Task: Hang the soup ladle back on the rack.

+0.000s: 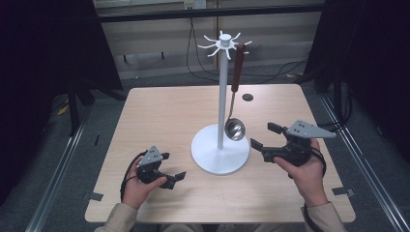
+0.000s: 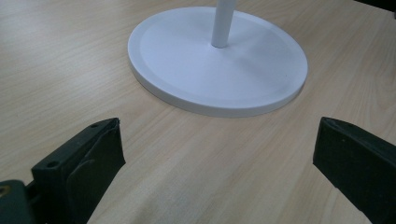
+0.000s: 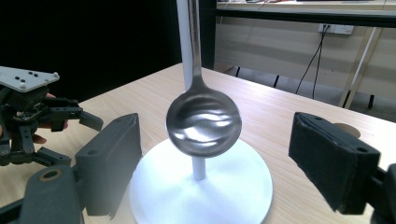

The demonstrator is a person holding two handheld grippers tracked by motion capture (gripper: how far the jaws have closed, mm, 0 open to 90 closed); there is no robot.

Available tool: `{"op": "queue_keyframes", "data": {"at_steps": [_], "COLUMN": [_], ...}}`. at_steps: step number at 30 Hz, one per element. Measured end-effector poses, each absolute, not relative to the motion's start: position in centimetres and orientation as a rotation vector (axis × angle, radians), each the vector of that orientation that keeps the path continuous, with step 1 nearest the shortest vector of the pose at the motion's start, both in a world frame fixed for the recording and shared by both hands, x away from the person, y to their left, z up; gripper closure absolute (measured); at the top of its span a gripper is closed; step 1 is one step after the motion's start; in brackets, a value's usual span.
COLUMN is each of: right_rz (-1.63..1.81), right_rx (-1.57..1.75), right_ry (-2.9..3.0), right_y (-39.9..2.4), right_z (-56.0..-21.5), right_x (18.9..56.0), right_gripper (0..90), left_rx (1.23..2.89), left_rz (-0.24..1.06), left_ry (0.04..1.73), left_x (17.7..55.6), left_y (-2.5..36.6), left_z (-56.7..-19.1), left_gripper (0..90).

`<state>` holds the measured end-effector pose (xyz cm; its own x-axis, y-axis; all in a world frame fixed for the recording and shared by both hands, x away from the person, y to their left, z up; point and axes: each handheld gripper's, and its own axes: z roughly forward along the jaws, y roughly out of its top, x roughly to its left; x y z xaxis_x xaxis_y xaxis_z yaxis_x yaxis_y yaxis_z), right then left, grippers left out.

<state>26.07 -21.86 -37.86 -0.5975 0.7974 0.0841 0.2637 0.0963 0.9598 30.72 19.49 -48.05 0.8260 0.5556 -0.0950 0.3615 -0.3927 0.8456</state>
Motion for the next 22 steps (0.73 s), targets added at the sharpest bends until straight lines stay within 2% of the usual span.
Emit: {"op": "queue_keyframes", "data": {"at_steps": [22], "right_rz": [1.487], "right_rx": [1.036], "right_ry": [1.955], "right_y": [-21.5], "right_z": [-40.0], "right_x": [25.5], "right_gripper": [16.8], "left_rx": [2.023], "left_rz": [0.246], "left_ry": [0.675], "left_x": [30.7], "left_y": [19.3], "left_z": [-48.0], "left_gripper": [1.7]}}
